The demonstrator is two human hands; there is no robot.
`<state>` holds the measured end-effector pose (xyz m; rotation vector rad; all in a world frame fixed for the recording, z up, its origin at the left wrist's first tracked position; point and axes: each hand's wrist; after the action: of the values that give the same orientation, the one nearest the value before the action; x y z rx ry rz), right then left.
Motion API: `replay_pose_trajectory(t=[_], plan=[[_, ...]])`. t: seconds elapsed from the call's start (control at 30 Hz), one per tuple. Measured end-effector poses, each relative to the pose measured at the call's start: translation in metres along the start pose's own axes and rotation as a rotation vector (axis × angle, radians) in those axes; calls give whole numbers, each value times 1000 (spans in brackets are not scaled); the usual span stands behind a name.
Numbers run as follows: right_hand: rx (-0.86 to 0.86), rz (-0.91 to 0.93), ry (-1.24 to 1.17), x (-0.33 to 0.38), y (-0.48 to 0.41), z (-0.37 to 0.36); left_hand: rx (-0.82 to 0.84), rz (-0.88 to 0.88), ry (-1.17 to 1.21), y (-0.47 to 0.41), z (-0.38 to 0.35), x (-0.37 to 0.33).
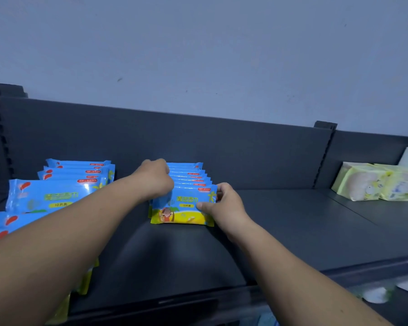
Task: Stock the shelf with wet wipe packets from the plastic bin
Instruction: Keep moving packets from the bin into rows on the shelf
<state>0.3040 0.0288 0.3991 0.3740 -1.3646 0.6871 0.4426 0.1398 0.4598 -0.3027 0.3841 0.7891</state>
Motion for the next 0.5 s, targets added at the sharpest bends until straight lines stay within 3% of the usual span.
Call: replay_pose_trajectory(t=[0.13, 0.5], plan=[[-26, 9, 12, -1, 5, 5, 0, -27, -33, 8, -2, 5], [-109, 193, 429, 2, 42, 48, -204, -368, -254, 48, -20, -28]])
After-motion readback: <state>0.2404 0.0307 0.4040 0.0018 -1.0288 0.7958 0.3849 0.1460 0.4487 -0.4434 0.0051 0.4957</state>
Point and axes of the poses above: each hand's wrist, its own y-axis away from the middle knuckle, its own z-axis out of the back of the hand, x = y × z, and after that the axes turned 6 degrees about -y, right-handed
